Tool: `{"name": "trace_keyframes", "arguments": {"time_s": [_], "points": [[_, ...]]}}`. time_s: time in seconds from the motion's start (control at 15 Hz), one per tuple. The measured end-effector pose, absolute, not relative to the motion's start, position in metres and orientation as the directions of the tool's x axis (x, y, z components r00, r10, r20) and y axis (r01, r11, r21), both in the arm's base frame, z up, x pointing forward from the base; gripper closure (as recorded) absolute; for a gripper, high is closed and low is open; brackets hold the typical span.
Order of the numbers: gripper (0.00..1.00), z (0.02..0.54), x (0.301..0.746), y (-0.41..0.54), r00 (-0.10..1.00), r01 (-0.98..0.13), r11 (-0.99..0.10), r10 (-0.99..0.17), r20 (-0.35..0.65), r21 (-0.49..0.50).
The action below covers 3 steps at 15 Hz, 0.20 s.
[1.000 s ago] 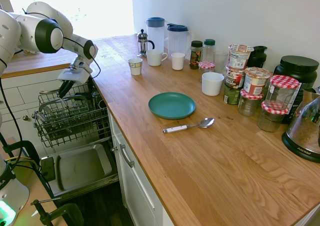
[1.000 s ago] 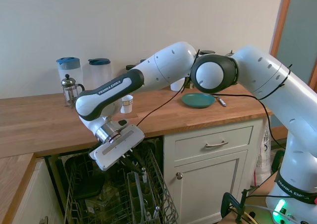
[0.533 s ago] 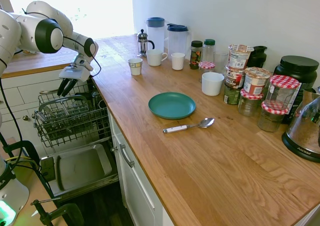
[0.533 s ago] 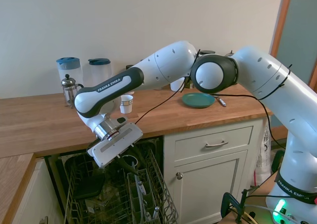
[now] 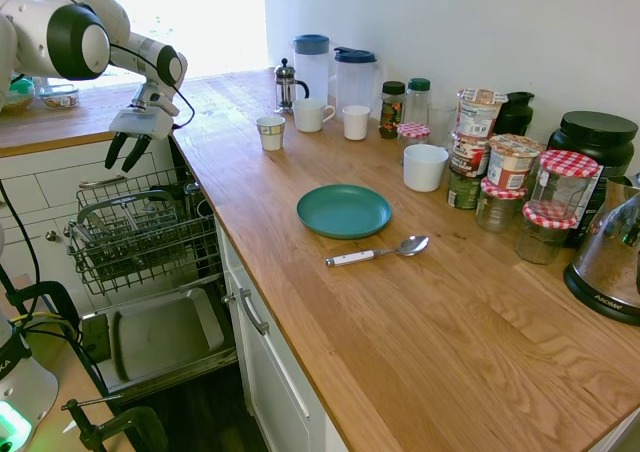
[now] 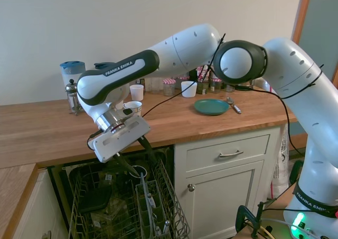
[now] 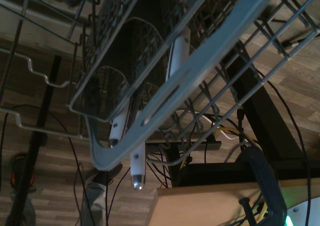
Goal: Put the fork in the dishwasher
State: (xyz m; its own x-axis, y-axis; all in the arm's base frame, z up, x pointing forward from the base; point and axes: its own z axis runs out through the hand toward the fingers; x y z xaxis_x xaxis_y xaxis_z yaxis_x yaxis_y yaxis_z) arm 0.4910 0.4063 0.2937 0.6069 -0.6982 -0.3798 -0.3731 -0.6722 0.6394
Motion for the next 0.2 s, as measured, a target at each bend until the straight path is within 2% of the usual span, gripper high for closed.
{"name": "trace_keyframes", "arguments": {"time_s": [0.2], "points": [[0.0,0.324,0.472,0.401,0.624,-0.4,-0.675,-0.696,-0.355,0.62]]}}
